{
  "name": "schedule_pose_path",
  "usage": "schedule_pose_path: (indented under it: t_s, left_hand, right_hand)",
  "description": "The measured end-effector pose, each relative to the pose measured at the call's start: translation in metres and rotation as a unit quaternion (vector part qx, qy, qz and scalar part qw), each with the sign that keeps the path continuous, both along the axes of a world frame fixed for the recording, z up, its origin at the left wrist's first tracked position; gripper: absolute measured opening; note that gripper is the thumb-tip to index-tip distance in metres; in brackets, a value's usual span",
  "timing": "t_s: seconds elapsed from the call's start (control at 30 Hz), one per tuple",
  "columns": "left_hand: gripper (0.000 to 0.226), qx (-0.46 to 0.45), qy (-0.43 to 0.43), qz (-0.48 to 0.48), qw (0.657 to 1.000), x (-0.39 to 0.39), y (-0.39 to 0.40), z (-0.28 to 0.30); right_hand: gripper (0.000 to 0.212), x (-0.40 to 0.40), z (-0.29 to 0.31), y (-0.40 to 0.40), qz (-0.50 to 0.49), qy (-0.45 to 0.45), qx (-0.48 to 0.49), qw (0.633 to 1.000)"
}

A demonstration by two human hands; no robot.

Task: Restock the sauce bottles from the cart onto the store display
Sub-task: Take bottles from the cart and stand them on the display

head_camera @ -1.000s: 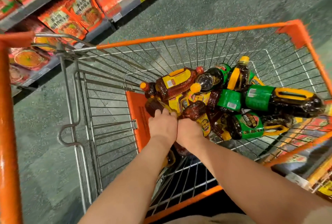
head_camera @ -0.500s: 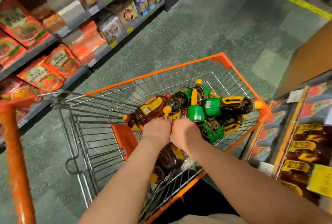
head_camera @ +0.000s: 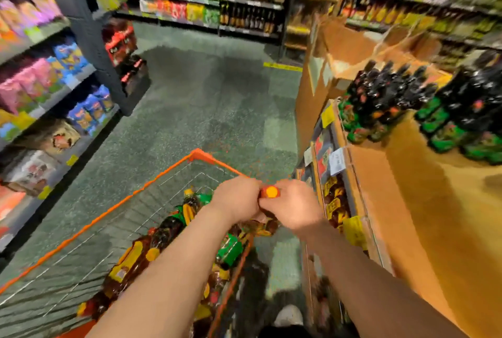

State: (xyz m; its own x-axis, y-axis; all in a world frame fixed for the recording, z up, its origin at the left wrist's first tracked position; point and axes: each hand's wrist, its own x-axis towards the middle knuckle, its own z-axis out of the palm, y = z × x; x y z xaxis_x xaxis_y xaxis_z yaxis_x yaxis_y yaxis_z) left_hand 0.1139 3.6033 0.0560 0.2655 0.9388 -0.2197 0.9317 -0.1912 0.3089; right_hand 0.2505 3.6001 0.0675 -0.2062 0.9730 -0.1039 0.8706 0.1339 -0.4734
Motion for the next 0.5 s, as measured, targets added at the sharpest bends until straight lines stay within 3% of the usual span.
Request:
schedule_pose_path:
  t_s: [0.17, 0.37, 0.5]
  left_hand:
    - [0.026, 0.071, 0.019, -0.132, 0.989, 0.091, 0.044, 0.063]
    - [0.038, 0.131, -0.009, -0.256, 0.958, 0.214, 0.087, 0.12]
    - [0.041, 0.111, -0.025, -0.342, 0.933, 0.299, 0.101, 0.144]
  right_hand:
    - [0.031, 0.095, 0.059, 0.016, -0.12, 0.054, 0.038, 0.991]
    - [0.026, 0.209, 0.115, 0.022, -0.223, 0.045, 0.135, 0.964]
    - [0.04, 0.279, 0.14, 0.015, -0.309, -0.018, 0.127, 0.942]
